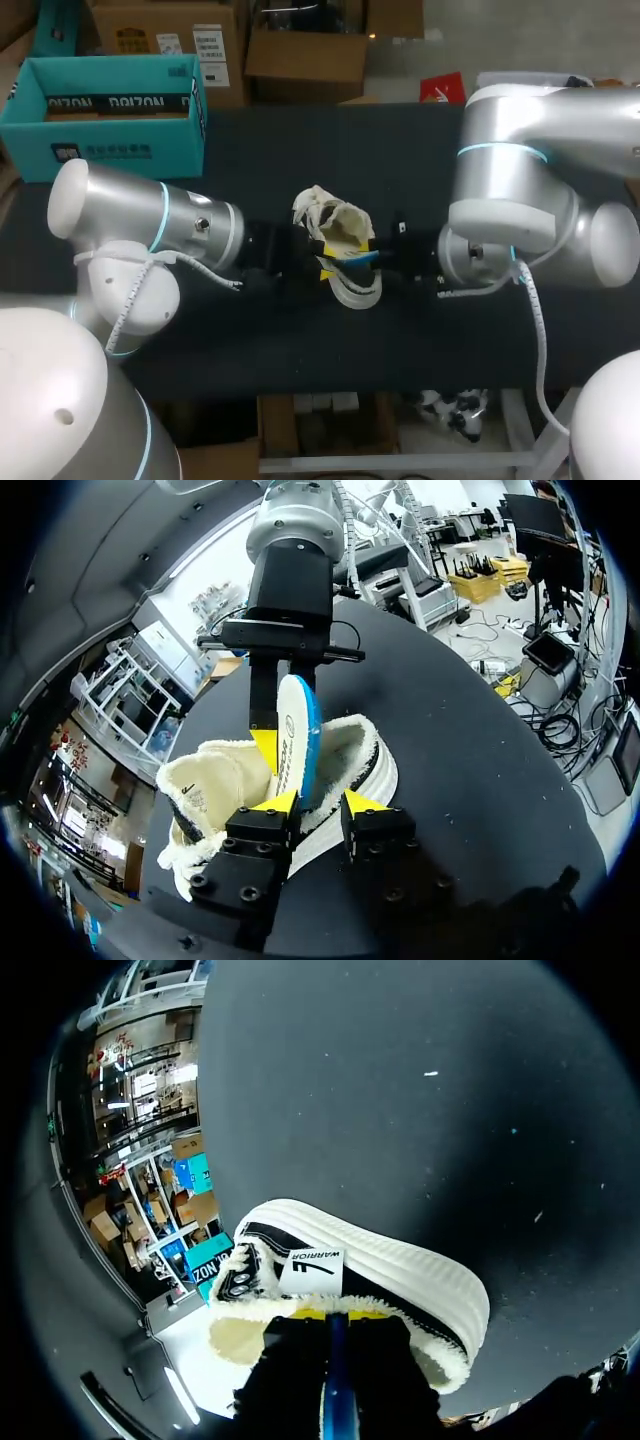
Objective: Open the shoe tongue, take the insole out of the shoe, put the insole back into the shoe, and pack the shoe into the shoebox
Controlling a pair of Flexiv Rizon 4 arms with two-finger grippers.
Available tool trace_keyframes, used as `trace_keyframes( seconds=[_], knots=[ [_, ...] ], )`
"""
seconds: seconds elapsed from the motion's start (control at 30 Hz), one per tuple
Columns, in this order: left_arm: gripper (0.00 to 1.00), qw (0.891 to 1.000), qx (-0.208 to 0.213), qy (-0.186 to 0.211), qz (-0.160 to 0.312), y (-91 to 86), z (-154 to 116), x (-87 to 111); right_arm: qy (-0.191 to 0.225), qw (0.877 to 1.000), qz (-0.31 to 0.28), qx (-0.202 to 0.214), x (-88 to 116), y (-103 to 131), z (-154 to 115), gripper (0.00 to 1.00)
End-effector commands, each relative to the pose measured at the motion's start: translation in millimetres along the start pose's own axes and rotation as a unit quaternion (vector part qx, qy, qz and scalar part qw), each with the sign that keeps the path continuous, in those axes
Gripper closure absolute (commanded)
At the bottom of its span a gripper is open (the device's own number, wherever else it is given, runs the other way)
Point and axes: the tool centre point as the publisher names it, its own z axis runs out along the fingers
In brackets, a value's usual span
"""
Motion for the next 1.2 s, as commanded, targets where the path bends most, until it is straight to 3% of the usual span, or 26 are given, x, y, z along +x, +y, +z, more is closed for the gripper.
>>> trace_keyframes(
  seconds=[0.03,0.2,0.27,0.33,0.4,0.5,0.57,0.6,0.87,1.03,1.07,1.1,1.13,1.17,1.2],
  knots=[
    [0.58,1.0,0.008,-0.006,0.007,-6.1,-5.0,4.5,-0.014,1.0,0.001,0.005,2.0,2.6,-1.2,1.0],
    [0.61,0.999,0.021,-0.011,0.021,-17.5,-7.6,6.9,-0.016,1.0,0.001,0.003,0.3,0.8,-2.0,1.0],
    [0.66,0.999,0.023,-0.014,0.028,-22.1,-8.5,7.0,-0.017,1.0,0.001,0.003,-0.1,0.2,-1.9,1.0],
    [0.79,0.999,0.024,-0.016,0.032,-24.3,-9.2,6.3,-0.018,1.0,0.002,0.003,-0.4,-0.3,-2.1,1.0],
    [1.0,0.999,0.025,-0.018,0.033,-25.2,-8.6,5.6,-0.018,1.0,0.002,0.002,-0.7,-0.9,-2.6,1.0],
    [1.0,0.999,0.022,-0.017,0.034,-23.9,-5.4,5.3,-0.018,1.0,0.005,0.002,-2.6,-2.5,-6.1,1.0],
    [1.0,0.999,0.021,-0.015,0.033,-22.8,-4.1,5.4,-0.016,1.0,0.006,-0.002,-4.3,-6.1,-11.6,0.74],
    [1.0,0.999,0.021,-0.014,0.033,-22.2,-3.6,5.2,-0.015,1.0,0.005,-0.006,-5.3,-9.4,-14.8,0.7],
    [1.0,0.999,0.025,-0.012,0.028,-18.4,-0.3,4.2,-0.011,1.0,0.001,-0.026,-10.3,-25.8,-33.3,0.62],
    [1.0,0.999,0.027,-0.01,0.026,-16.5,1.4,4.0,-0.011,0.999,0.007,-0.031,-16.5,-28.7,-36.6,0.65],
    [1.0,0.999,0.027,-0.01,0.025,-16.3,1.4,4.0,-0.011,0.999,0.008,-0.031,-17.2,-29.1,-36.9,0.72],
    [1.0,0.999,0.027,-0.009,0.024,-16.2,1.4,3.9,-0.01,0.999,0.009,-0.029,-17.4,-29.2,-36.8,0.92],
    [1.0,0.999,0.028,-0.009,0.024,-16.2,1.4,3.9,-0.01,0.999,0.01,-0.029,-17.5,-29.4,-36.2,1.0],
    [0.95,0.999,0.029,-0.008,0.024,-16.2,1.4,3.9,-0.01,1.0,0.01,-0.028,-17.3,-29.6,-35.0,1.0],
    [0.76,0.999,0.029,-0.008,0.024,-16.6,1.3,3.9,-0.01,1.0,0.011,-0.027,-16.8,-29.9,-33.5,1.0]
  ],
)
